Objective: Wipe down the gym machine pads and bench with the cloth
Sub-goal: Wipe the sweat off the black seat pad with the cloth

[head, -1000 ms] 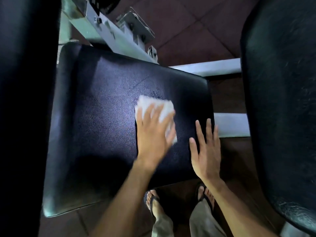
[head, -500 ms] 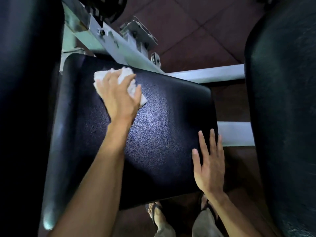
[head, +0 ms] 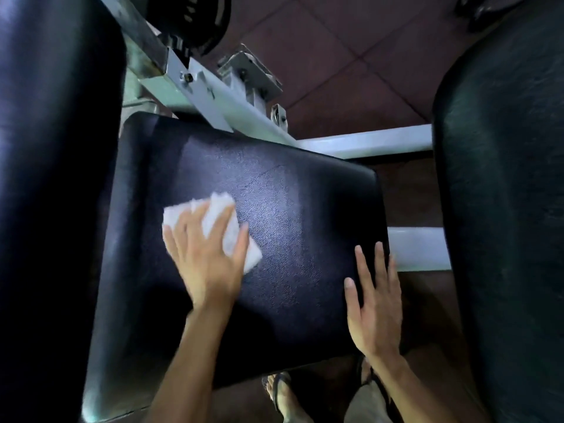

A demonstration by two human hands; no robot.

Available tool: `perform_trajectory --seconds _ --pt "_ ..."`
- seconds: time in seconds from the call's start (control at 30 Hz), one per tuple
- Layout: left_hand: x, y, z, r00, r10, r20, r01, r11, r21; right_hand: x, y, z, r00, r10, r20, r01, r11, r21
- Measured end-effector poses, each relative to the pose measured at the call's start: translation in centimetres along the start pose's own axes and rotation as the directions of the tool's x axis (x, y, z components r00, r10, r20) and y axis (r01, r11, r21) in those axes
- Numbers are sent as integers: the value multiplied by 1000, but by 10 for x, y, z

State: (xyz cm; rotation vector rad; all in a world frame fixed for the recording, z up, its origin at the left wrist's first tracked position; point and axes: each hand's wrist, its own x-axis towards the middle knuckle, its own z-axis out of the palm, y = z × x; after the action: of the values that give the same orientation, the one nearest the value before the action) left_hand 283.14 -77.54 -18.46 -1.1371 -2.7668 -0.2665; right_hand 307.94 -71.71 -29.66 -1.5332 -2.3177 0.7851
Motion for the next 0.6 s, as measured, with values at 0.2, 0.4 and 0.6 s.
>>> perform_trajectory --seconds 0.2,0.4,0.6 --pt "102 68 49 969 207 137 -197 977 -84 1 2 1 1000 -6 -2 6 1000 19" --pt "-6 80 40 897 391 205 -368 919 -145 1 1 1 1000 -7 10 7 999 43" --pt "-92 72 26 869 431 241 -421 902 -97 2 3 -1 999 -29 19 28 999 38"
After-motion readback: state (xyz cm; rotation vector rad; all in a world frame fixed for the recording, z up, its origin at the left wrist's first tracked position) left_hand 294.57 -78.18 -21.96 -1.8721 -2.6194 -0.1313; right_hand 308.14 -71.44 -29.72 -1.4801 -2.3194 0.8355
